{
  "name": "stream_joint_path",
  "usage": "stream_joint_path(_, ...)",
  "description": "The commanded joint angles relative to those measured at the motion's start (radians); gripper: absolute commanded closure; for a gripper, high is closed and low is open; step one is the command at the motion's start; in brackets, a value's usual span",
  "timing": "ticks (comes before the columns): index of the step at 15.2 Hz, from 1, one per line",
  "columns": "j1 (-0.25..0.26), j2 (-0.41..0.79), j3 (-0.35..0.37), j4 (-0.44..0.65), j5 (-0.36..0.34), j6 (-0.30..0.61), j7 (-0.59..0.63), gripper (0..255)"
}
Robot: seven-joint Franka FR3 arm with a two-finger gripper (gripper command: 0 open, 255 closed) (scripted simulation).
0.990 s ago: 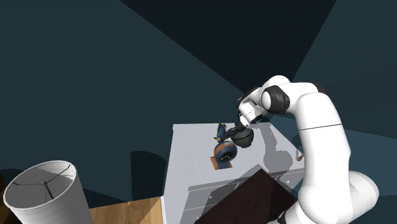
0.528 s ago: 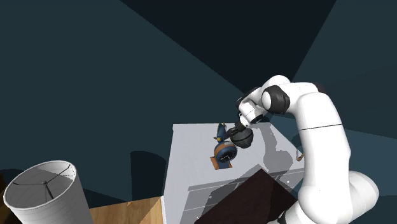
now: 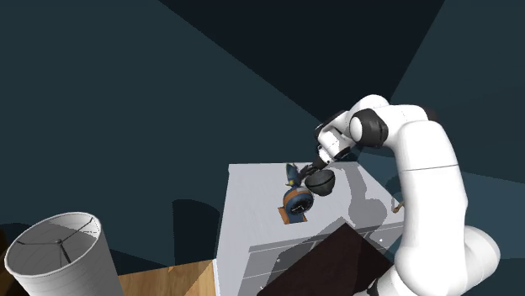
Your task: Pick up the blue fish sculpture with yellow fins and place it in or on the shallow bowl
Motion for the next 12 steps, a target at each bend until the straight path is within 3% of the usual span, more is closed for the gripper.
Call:
stream_joint_path(1,0.005,-0.022,-0.009,-0.011,-0.011,-0.008,0.009,255)
stream_joint_path(12,0.031,-0.118,-0.047,-0.045,-0.07,-0.049,0.065,255)
